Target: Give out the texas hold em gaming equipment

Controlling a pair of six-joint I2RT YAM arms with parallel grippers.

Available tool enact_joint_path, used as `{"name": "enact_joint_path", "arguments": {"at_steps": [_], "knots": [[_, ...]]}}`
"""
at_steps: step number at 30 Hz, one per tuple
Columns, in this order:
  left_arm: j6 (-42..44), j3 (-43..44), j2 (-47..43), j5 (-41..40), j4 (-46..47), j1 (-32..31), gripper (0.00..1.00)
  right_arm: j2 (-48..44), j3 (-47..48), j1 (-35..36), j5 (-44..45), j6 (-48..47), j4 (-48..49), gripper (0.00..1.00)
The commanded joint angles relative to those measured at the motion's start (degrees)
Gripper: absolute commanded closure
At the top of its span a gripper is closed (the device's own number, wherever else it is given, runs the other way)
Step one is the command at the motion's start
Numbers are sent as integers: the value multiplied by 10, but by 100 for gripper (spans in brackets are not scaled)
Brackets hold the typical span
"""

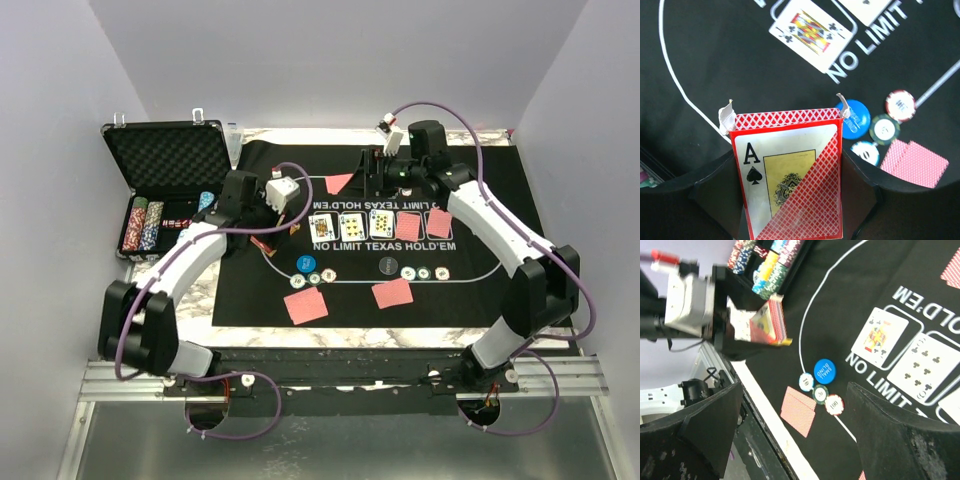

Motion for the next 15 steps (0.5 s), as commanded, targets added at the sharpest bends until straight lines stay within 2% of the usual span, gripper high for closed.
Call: {"name": "enact_joint_path", "arguments": {"at_steps": [1, 7, 15], "knots": [[-32, 74, 82, -18, 24, 27, 86, -34, 13, -18, 25, -53, -62, 12], [-46, 123, 162, -23, 18, 38, 82, -54, 1, -29, 33, -63, -68, 12], [-66, 127, 204, -20, 40, 48, 77, -68, -9, -32, 40, -71, -77, 13]]}}
